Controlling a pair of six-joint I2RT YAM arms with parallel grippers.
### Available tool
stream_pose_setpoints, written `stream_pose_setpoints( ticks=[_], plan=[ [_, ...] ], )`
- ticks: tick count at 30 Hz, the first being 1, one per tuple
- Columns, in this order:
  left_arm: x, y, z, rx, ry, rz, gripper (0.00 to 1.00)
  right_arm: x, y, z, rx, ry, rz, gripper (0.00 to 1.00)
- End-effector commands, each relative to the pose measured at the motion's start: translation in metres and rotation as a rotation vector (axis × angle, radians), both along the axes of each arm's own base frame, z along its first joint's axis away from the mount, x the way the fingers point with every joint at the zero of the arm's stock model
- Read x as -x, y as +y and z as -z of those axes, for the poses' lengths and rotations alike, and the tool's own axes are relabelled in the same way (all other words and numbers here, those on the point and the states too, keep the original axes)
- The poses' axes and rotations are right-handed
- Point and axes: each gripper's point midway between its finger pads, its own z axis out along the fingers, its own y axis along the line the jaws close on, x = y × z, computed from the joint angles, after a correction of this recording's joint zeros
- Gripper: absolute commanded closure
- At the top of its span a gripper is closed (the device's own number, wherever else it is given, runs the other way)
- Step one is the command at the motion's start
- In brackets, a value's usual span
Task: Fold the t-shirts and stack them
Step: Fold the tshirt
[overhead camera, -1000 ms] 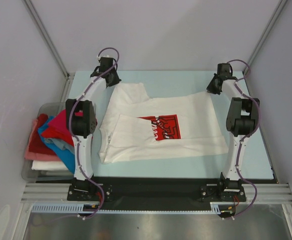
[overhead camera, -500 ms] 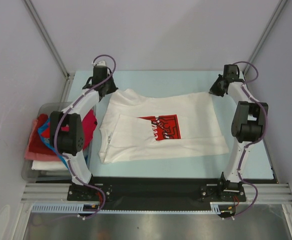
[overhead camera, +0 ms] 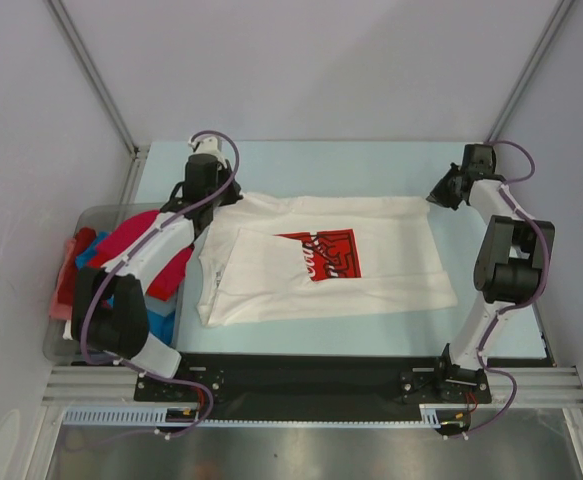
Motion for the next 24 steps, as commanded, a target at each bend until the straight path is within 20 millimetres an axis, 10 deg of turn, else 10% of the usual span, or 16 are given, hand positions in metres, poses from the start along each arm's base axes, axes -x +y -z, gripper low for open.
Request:
stream_pose_setpoints(
  ticks=[1,12,24],
  plan=[
    [0.010,0.006,-0.036,-0.010,-0.127,-0.017,0.99,0.000,-0.004,-0.032,-0.011,-0.098,0.019,1.00],
    [0.071,0.051,-0.009,-0.057,-0.102,-0.198,1.00,0.026,-0.013,-0.025,-0.018,-0.086,0.063,1.00],
    [0.105,0.057,-0.027,-0.013,-0.171,-0.203,1.00,0.045,-0.019,-0.026,-0.007,-0.087,0.090,1.00]
  ],
)
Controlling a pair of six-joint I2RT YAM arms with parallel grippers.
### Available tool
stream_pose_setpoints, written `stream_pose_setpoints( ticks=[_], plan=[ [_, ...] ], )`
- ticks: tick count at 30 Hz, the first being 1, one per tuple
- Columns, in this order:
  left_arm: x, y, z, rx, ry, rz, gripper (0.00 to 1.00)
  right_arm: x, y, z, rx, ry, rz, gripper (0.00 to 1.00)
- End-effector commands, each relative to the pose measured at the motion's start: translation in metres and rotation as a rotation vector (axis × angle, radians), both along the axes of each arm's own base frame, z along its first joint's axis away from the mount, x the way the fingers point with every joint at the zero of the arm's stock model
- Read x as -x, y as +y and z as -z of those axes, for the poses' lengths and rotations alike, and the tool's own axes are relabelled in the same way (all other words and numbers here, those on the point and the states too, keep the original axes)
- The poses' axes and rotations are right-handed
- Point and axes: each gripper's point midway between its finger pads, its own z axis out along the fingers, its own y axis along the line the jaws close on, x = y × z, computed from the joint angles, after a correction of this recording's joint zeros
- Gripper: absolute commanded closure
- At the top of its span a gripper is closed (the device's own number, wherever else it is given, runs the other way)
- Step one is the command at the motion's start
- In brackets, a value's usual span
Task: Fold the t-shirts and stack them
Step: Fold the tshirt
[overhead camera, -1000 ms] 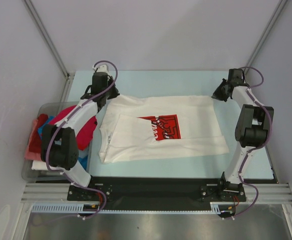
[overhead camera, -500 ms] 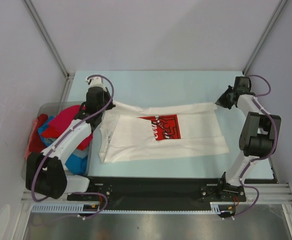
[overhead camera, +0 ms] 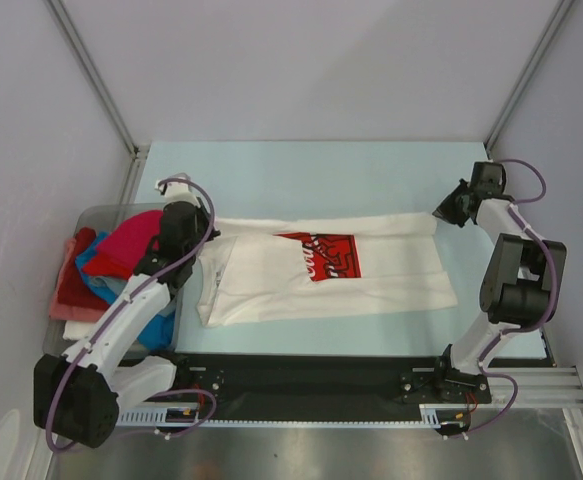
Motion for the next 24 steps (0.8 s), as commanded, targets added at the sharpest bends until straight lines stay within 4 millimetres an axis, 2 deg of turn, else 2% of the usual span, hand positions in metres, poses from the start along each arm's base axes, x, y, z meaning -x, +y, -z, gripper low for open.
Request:
stream_pose_setpoints(
  ticks=[1,5,13,19,24],
  plan=[
    [0.006,0.000,-0.023,0.035,-0.076,-0.017,1.00,-0.002,-0.009,-0.030,0.026,-0.086,0.028,1.00],
    [0.012,-0.002,-0.019,0.044,-0.063,-0.010,1.00,0.001,-0.013,-0.029,0.030,-0.081,0.037,1.00],
    [0.027,-0.012,0.006,0.039,0.003,0.027,1.00,0.005,-0.013,-0.017,0.028,-0.059,0.041,1.00],
    [0.045,-0.009,0.030,0.028,0.057,0.023,1.00,0.009,-0.014,-0.010,0.030,-0.045,0.056,1.00],
    [0.061,-0.017,0.053,0.068,0.097,0.042,0.99,0.021,-0.015,0.004,0.031,-0.032,0.093,1.00]
  ],
)
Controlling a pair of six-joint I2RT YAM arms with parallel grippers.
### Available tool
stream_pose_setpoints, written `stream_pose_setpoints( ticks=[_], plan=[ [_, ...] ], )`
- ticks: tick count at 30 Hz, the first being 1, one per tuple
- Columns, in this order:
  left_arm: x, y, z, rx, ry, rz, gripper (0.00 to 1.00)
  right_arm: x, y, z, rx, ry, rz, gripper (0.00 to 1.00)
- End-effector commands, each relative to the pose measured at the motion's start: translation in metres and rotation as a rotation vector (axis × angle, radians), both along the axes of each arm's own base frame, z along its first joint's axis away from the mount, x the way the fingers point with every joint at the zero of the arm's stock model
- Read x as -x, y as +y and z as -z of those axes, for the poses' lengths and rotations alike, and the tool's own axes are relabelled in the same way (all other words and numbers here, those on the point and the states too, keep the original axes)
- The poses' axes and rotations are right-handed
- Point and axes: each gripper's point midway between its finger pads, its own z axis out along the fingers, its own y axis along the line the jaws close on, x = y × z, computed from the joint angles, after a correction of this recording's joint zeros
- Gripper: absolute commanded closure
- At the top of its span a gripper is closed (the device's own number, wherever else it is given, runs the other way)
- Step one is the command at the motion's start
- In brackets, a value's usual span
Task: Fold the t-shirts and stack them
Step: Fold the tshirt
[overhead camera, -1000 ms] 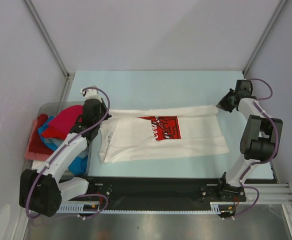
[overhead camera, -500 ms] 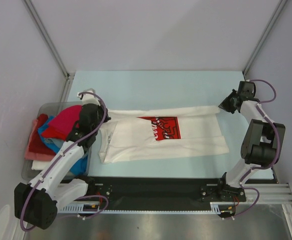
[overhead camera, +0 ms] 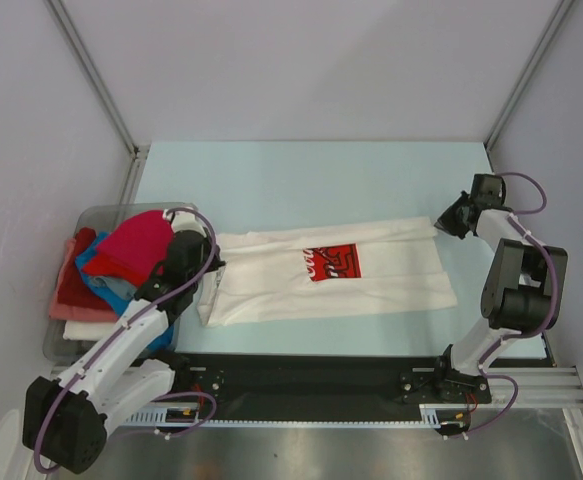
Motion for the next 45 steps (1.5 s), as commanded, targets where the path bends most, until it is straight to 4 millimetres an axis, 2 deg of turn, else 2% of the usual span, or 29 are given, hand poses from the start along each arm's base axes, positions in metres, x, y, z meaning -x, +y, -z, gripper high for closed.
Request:
stream_pose_setpoints(
  ticks=[1,5,8,10,11,12,15,19,20,22,23,25,26,27,29,30,31,32,33,34,35,36,37,39,40,42,43,44,45],
  plan=[
    [0.011,-0.006,0.011,0.044,0.010,-0.003,0.99,0.000,-0.009,-0.012,0.030,-0.061,0.059,1.00],
    [0.025,-0.012,0.027,0.055,0.031,0.011,0.95,0.009,-0.012,-0.002,0.052,-0.043,0.091,0.98],
    [0.034,-0.016,0.026,0.062,0.010,0.027,0.87,0.015,-0.014,0.001,0.061,-0.042,0.117,0.94],
    [0.039,-0.017,0.013,0.083,-0.048,0.037,0.69,0.021,-0.019,0.002,0.080,-0.032,0.145,0.81],
    [0.044,-0.018,0.014,0.076,-0.060,0.040,0.65,0.022,-0.018,-0.001,0.078,-0.041,0.151,0.75],
    [0.047,-0.017,0.011,0.080,-0.076,0.037,0.64,0.024,-0.023,-0.001,0.096,-0.043,0.173,0.62],
    [0.053,-0.011,0.001,0.093,-0.117,0.025,0.58,0.031,-0.026,-0.012,0.124,-0.087,0.206,0.48],
    [0.053,-0.007,-0.005,0.090,-0.127,0.012,0.45,0.028,-0.004,-0.030,0.135,-0.165,0.113,0.52],
    [0.051,-0.009,-0.011,0.093,-0.131,0.015,0.43,0.024,0.015,-0.034,0.135,-0.178,0.056,0.53],
    [0.046,-0.014,-0.002,0.056,-0.074,0.027,0.40,0.018,0.040,-0.042,0.138,-0.195,-0.037,0.57],
    [0.042,-0.018,-0.007,0.049,-0.065,0.033,0.38,0.016,0.066,-0.043,0.123,-0.207,-0.118,0.58],
    [0.036,-0.022,0.005,0.011,0.003,0.038,0.36,0.012,0.099,-0.047,0.102,-0.222,-0.222,0.59],
    [0.031,-0.026,-0.003,0.012,-0.001,0.045,0.36,0.010,0.127,-0.052,0.081,-0.255,-0.305,0.59],
    [0.027,-0.028,0.004,-0.004,0.029,0.049,0.35,0.008,0.149,-0.060,0.040,-0.280,-0.381,0.59],
    [0.019,-0.031,-0.001,0.016,0.034,0.061,0.35,0.006,0.188,-0.061,0.009,-0.310,-0.539,0.58],
    [0.016,-0.032,-0.002,0.025,0.040,0.061,0.34,0.013,0.218,-0.062,-0.019,-0.311,-0.639,0.57],
    [0.011,-0.032,-0.001,0.049,0.052,0.070,0.34,0.006,0.238,-0.069,-0.029,-0.329,-0.702,0.57],
    [0.008,-0.031,-0.001,0.067,0.058,0.071,0.34,0.008,0.253,-0.067,-0.033,-0.327,-0.763,0.56],
    [0.006,-0.031,0.001,0.089,0.067,0.077,0.34,0.015,0.278,-0.071,-0.074,-0.337,-0.842,0.55],
    [-0.003,-0.024,0.002,0.111,0.065,0.054,0.34,0.010,0.292,-0.084,-0.088,-0.368,-0.877,0.55],
    [-0.004,-0.027,0.004,0.143,0.082,0.079,0.34,0.007,0.303,-0.072,-0.109,-0.342,-0.900,0.55],
    [-0.008,-0.024,0.006,0.154,0.091,0.072,0.34,0.013,0.322,-0.075,-0.142,-0.353,-0.956,0.55],
    [-0.017,-0.019,0.009,0.160,0.102,0.051,0.34,0.008,0.335,-0.083,-0.154,-0.377,-0.979,0.54],
    [-0.025,-0.016,0.013,0.169,0.130,0.043,0.35,0.008,0.357,-0.067,-0.177,-0.350,-1.026,0.53],
    [-0.034,-0.015,0.006,0.174,0.118,0.036,0.35,0.013,0.373,-0.067,-0.182,-0.347,-1.062,0.53],
    [-0.044,-0.016,0.019,0.177,0.171,0.037,0.35,0.008,0.395,-0.059,-0.196,-0.331,-1.099,0.52],
    [-0.054,-0.018,0.011,0.187,0.155,0.042,0.36,0.013,0.409,-0.056,-0.203,-0.327,-1.126,0.52],
    [-0.060,-0.018,0.023,0.179,0.193,0.035,0.37,0.010,0.419,-0.060,-0.209,-0.336,-1.138,0.52],
    [-0.065,-0.018,0.024,0.179,0.198,0.031,0.38,0.010,0.427,-0.046,-0.220,-0.308,-1.148,0.51]
  ],
)
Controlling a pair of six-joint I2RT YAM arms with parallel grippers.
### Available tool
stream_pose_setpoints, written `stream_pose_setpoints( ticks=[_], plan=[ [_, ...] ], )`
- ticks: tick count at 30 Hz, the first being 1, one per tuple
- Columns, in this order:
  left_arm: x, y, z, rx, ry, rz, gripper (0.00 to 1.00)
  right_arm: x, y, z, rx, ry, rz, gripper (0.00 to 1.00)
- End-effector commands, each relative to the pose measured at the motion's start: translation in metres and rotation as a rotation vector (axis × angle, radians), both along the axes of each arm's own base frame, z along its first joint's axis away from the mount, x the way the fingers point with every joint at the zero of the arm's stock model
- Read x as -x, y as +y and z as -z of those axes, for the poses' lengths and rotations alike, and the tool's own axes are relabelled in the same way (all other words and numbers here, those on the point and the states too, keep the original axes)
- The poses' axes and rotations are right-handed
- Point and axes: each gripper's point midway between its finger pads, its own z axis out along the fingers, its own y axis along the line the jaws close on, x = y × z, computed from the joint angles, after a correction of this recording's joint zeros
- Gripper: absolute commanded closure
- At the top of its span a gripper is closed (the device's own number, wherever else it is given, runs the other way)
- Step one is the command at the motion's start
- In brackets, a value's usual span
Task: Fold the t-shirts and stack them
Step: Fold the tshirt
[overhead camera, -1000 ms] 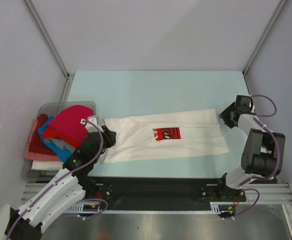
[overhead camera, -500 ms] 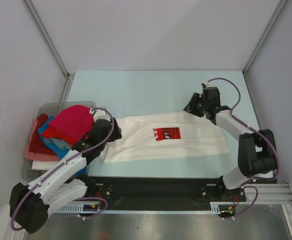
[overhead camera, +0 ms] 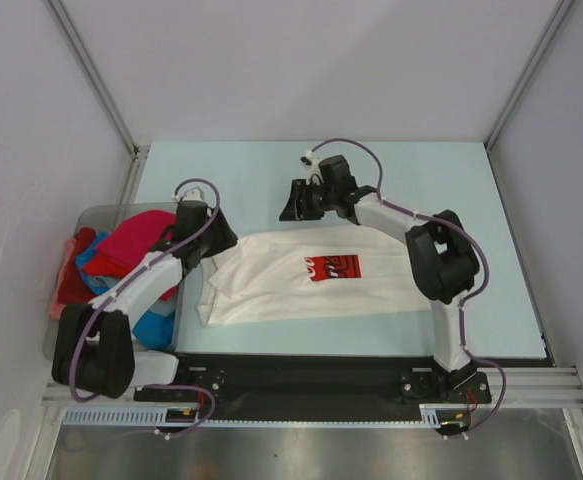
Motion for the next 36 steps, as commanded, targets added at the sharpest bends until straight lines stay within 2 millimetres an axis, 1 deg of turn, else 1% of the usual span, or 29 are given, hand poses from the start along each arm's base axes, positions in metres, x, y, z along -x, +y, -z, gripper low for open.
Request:
stream_pose_setpoints(
  ticks=[1,2,3,4,5,6,7,8,9,11,12,15,16,17,19,21,22,24,27,28,29,30,32,33,34,35,36],
  plan=[
    [-0.036,-0.017,-0.027,0.065,-0.061,0.050,0.38,0.007,0.040,0.002,-0.035,0.002,-0.105,0.51],
    [-0.041,-0.016,-0.017,0.057,-0.031,0.046,0.39,0.005,0.048,-0.002,-0.051,-0.006,-0.119,0.50],
    [-0.043,-0.017,-0.012,0.057,-0.011,0.047,0.40,0.005,0.053,0.012,-0.046,0.023,-0.125,0.49],
    [-0.051,-0.016,-0.014,0.059,-0.012,0.044,0.41,0.007,0.061,0.013,-0.053,0.020,-0.140,0.48],
    [-0.054,-0.017,-0.011,0.061,-0.001,0.045,0.41,0.006,0.066,0.011,-0.063,0.020,-0.152,0.47],
    [-0.054,-0.018,0.005,0.062,0.049,0.052,0.42,0.006,0.070,0.023,-0.057,0.039,-0.159,0.46],
    [-0.058,-0.017,0.006,0.068,0.057,0.047,0.43,0.006,0.073,0.026,-0.062,0.045,-0.170,0.45],
    [-0.059,-0.017,0.013,0.070,0.077,0.047,0.44,0.010,0.078,0.032,-0.058,0.060,-0.181,0.45],
    [-0.060,-0.014,0.025,0.075,0.112,0.028,0.46,0.008,0.082,0.037,-0.055,0.064,-0.186,0.46],
    [-0.059,-0.010,0.037,0.082,0.148,0.001,0.48,0.009,0.087,0.042,-0.057,0.074,-0.195,0.46],
    [-0.059,-0.007,0.047,0.087,0.173,-0.014,0.50,0.008,0.091,0.046,-0.058,0.078,-0.199,0.46],
    [-0.059,-0.001,0.060,0.090,0.210,-0.047,0.50,0.008,0.099,0.049,-0.068,0.089,-0.214,0.47],
    [-0.059,0.001,0.062,0.087,0.213,-0.052,0.50,0.009,0.101,0.055,-0.064,0.096,-0.218,0.48],
    [-0.059,0.004,0.064,0.079,0.218,-0.066,0.50,0.009,0.102,0.056,-0.065,0.103,-0.218,0.50],
    [-0.059,0.009,0.070,0.068,0.236,-0.081,0.50,0.010,0.109,0.053,-0.082,0.100,-0.236,0.52],
    [-0.058,0.016,0.074,0.057,0.249,-0.100,0.49,0.012,0.114,0.058,-0.078,0.113,-0.242,0.53],
    [-0.059,0.016,0.074,0.057,0.252,-0.104,0.49,0.011,0.118,0.053,-0.084,0.103,-0.248,0.54],
    [-0.058,0.020,0.078,0.051,0.267,-0.107,0.49,0.013,0.121,0.062,-0.066,0.116,-0.256,0.55],
    [-0.058,0.022,0.080,0.040,0.273,-0.110,0.49,0.015,0.128,0.065,-0.064,0.120,-0.269,0.62],
    [-0.058,0.022,0.080,0.036,0.271,-0.110,0.49,0.016,0.130,0.066,-0.063,0.122,-0.273,0.69],
    [-0.058,0.022,0.082,0.035,0.277,-0.110,0.49,0.017,0.131,0.065,-0.064,0.122,-0.274,0.73],
    [-0.058,0.022,0.081,0.032,0.277,-0.107,0.49,0.017,0.131,0.065,-0.064,0.120,-0.274,0.81],
    [-0.058,0.023,0.082,0.029,0.279,-0.105,0.49,0.018,0.130,0.062,-0.066,0.116,-0.275,0.89],
    [-0.058,0.023,0.083,0.027,0.284,-0.104,0.49,0.019,0.130,0.056,-0.068,0.112,-0.275,0.92],
    [-0.059,0.023,0.082,0.025,0.281,-0.101,0.49,0.020,0.129,0.054,-0.066,0.109,-0.280,0.98],
    [-0.059,0.028,0.083,0.004,0.281,-0.117,0.49,0.020,0.128,0.051,-0.066,0.105,-0.280,1.00],
    [-0.059,0.028,0.085,0.001,0.282,-0.116,0.49,0.023,0.126,0.044,-0.069,0.099,-0.282,1.00]
  ],
)
